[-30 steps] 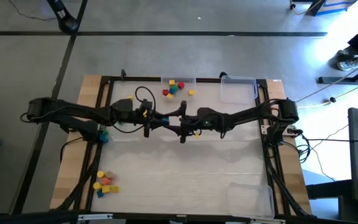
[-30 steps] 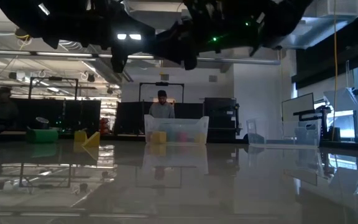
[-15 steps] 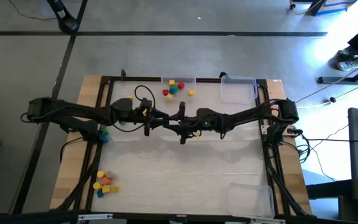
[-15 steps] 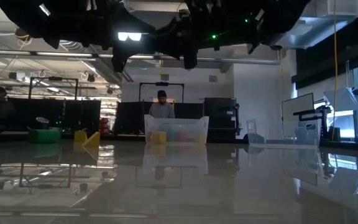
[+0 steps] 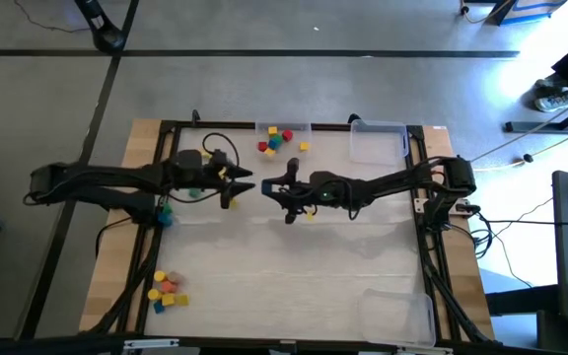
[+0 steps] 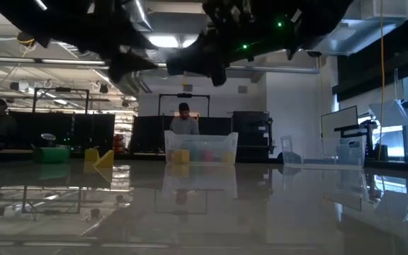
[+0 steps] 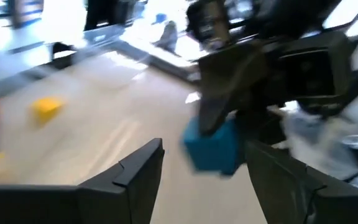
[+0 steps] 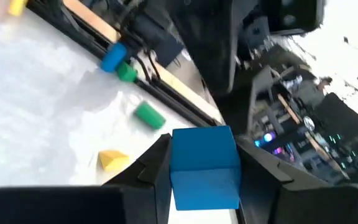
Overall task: Sort blocks by size
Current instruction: Put the square blue block into the top left transparent bin
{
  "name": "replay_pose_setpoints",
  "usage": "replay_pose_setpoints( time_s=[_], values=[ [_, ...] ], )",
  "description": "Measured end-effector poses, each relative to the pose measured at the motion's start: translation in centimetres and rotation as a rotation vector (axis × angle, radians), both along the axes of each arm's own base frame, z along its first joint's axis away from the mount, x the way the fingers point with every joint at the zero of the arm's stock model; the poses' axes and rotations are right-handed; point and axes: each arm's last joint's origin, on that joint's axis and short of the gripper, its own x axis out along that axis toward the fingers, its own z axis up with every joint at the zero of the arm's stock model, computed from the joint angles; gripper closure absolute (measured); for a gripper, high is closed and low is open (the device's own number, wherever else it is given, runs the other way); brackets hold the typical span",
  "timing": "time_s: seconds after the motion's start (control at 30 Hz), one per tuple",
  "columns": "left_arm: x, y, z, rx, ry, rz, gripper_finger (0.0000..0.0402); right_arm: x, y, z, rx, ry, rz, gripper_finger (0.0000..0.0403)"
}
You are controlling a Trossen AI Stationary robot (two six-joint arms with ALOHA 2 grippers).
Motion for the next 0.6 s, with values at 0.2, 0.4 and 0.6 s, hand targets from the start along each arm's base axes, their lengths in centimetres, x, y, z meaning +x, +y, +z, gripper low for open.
replay_pose_setpoints(
  time_s=[0.2, 0.4, 0.6],
  values=[
    [-2.5, 0.4, -1.1, 0.05, 0.233, 0.254, 0.0187, -0.5, -2.1, 0.4, 0.009, 0.059, -0.217, 0.0268],
    [-3.0, 0.6, -2.2, 0.073, 0.367, 0.345, 0.0189, -1.3, -8.1, 0.5, 0.14, 0.155, -0.407, 0.0268],
    [-2.6, 0.7, -2.8, 0.076, 0.403, 0.34, 0.019, -3.4, -14.9, 0.4, 0.417, 0.156, -0.431, 0.0268]
  ],
)
